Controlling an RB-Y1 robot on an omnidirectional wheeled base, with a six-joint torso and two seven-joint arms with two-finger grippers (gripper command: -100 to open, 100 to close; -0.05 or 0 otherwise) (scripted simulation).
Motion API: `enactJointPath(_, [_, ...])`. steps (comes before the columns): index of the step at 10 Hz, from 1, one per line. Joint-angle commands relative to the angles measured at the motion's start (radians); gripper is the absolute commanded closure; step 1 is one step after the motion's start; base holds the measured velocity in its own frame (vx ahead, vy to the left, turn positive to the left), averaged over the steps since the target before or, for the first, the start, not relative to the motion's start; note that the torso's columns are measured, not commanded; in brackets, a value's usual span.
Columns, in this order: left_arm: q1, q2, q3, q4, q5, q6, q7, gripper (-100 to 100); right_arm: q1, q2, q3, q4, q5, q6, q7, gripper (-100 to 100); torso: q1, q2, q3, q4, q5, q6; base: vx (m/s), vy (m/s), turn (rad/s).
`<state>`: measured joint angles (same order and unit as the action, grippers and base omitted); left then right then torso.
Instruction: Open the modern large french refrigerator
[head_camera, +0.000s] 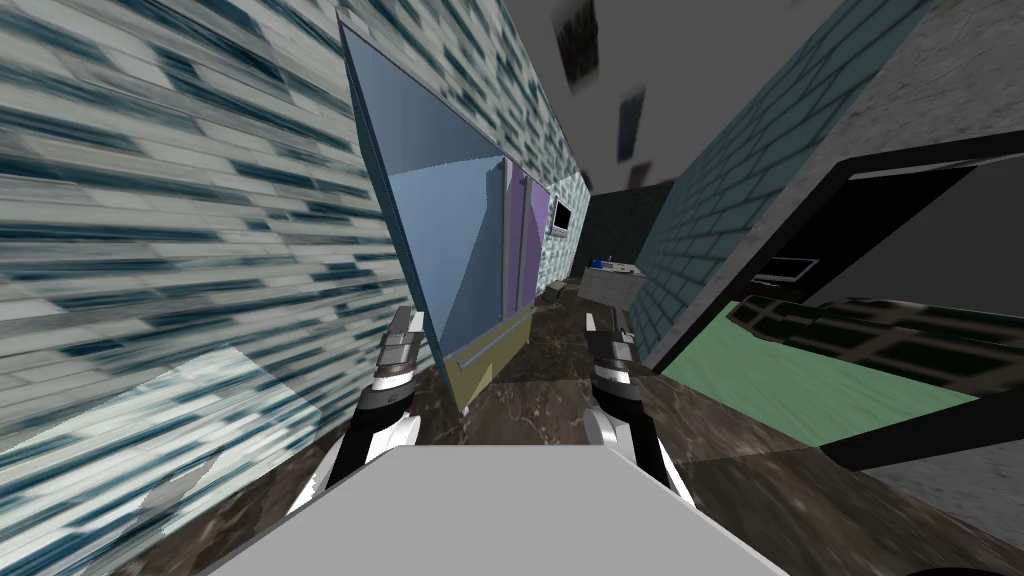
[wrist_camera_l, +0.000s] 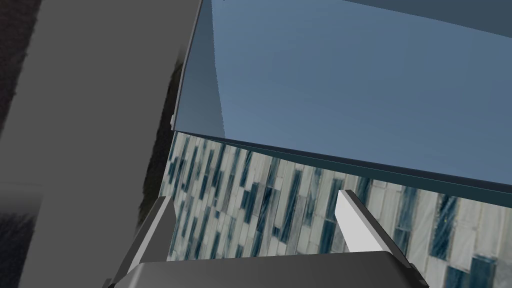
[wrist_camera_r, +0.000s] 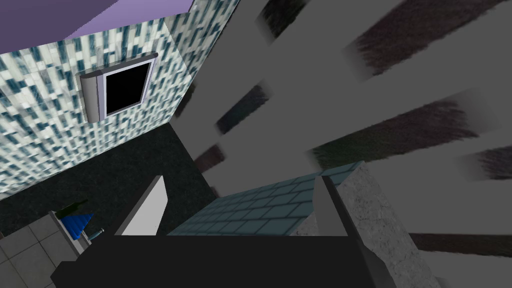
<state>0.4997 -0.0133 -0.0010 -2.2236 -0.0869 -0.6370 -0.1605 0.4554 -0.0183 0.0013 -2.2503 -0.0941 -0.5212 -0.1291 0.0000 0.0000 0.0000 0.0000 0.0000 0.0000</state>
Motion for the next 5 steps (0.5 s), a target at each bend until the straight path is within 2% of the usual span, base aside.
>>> enactJointPath(1, [0.000, 0.000, 0.000, 0.000, 0.000, 0.000, 0.000, 0, 0.000, 0.000, 0.000, 0.000, 0.000, 0.000, 0.000, 0, 0.000, 0.040, -0.082, 0.041, 0.000, 0.000, 0.000, 0.000, 0.000])
enactJointPath(5, [0.000, 0.000, 0.000, 0.000, 0.000, 0.000, 0.000, 0, 0.000, 0.000, 0.000, 0.000, 0.000, 0.000, 0.000, 0, 0.000, 0.322, -0.644, 0.322, 0.000, 0.000, 0.000, 0.000, 0.000])
